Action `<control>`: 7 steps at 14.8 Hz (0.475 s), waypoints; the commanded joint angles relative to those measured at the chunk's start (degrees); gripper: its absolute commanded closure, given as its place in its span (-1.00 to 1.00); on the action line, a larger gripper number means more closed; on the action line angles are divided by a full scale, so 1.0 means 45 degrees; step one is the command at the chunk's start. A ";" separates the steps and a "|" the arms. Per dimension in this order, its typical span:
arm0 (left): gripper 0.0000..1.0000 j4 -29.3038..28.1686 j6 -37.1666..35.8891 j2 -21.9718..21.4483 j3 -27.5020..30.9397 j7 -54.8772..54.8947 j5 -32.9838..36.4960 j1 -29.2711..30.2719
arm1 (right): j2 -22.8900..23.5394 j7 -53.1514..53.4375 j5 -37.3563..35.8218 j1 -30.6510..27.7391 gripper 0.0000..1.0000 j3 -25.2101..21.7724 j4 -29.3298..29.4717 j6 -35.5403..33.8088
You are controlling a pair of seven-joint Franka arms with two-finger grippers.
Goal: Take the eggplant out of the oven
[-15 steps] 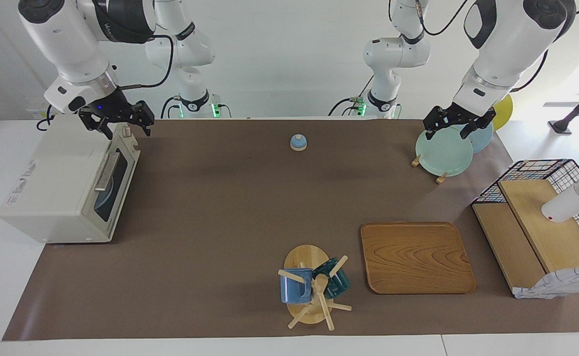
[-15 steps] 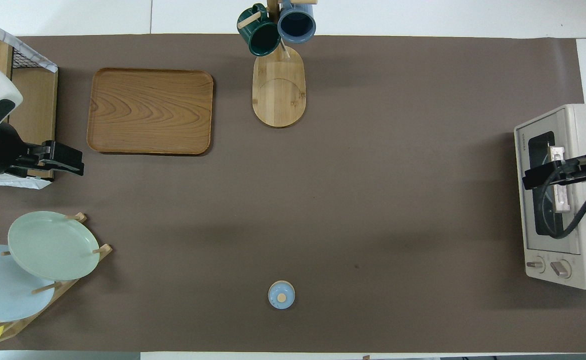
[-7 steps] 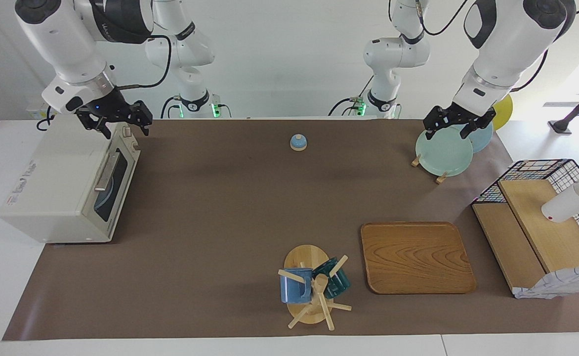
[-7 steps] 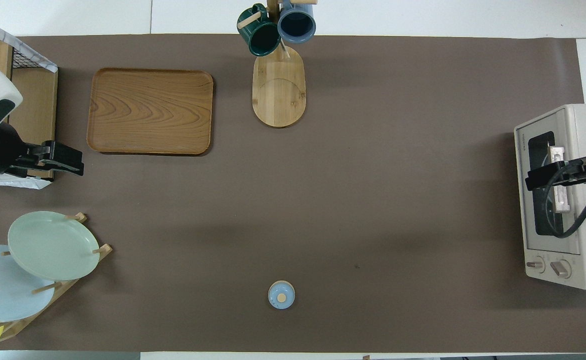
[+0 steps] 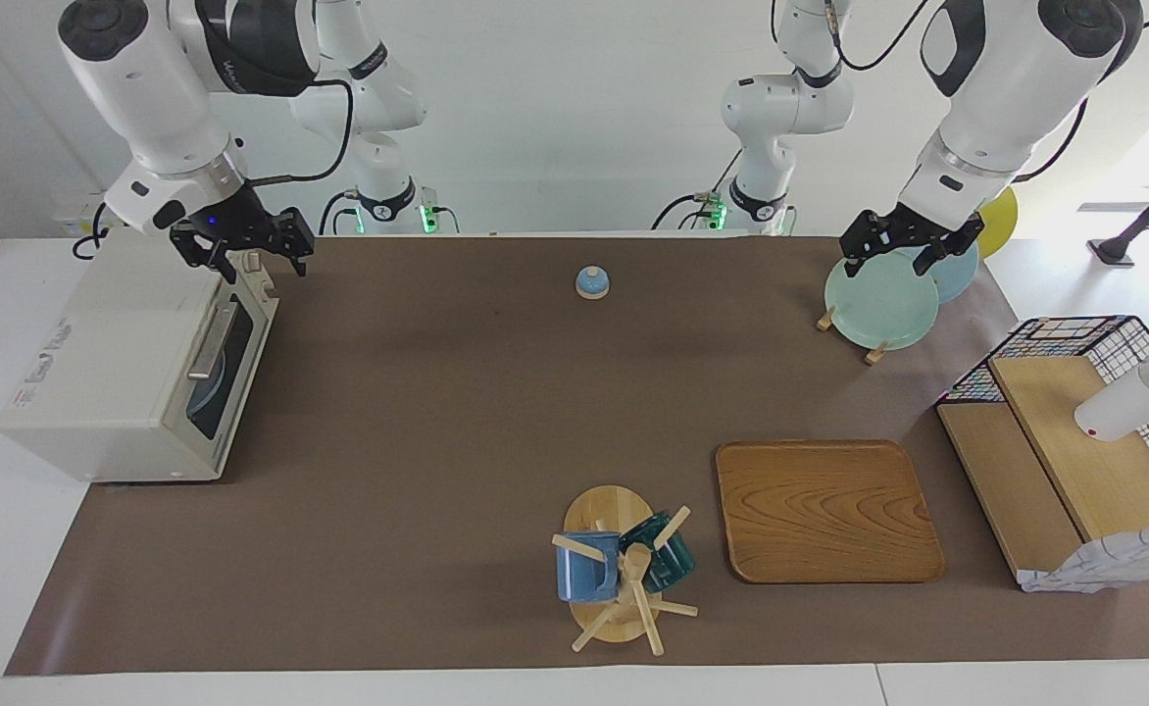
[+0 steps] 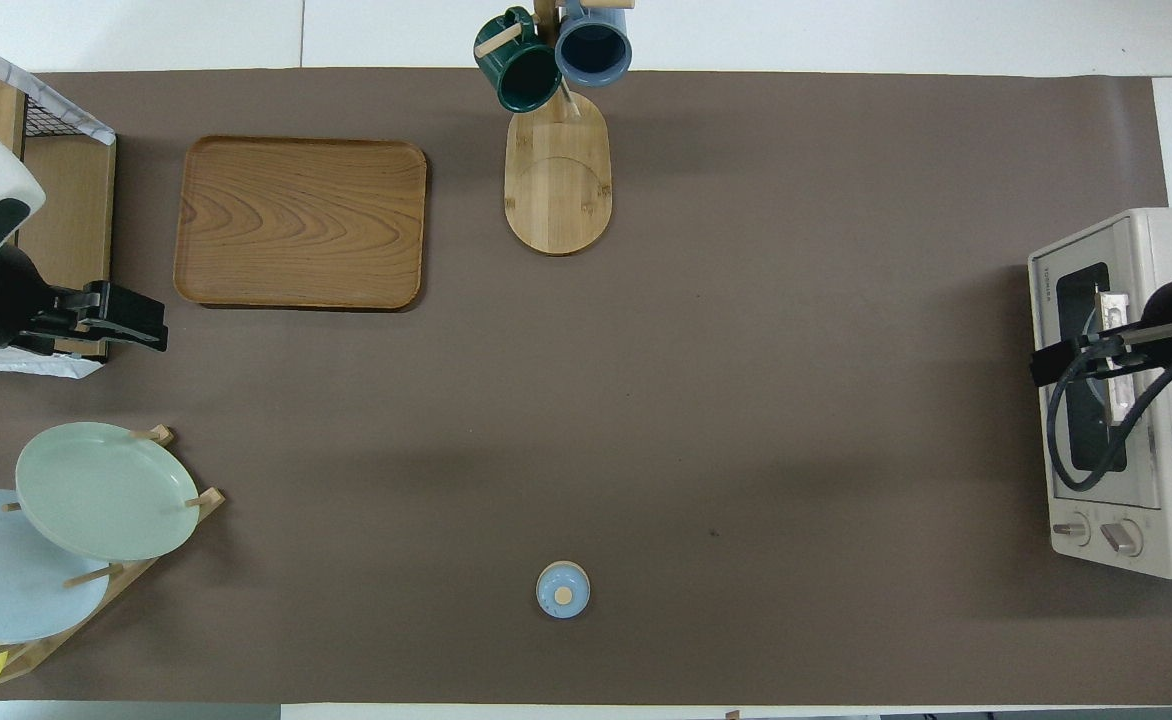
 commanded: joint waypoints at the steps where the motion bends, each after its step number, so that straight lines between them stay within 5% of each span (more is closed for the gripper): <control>1: -1.00 -0.0214 0.0022 -0.0294 -0.0010 0.0052 -0.0022 0.0068 | -0.0438 -0.1206 -0.0311 -0.0536 1.00 -0.0007 -0.1126 0.1425; 7: -1.00 -0.0214 0.0003 -0.0294 -0.0010 0.0052 -0.0022 0.0068 | 0.0110 -0.0995 -0.2126 -0.1377 1.00 -0.0047 -0.1869 0.2544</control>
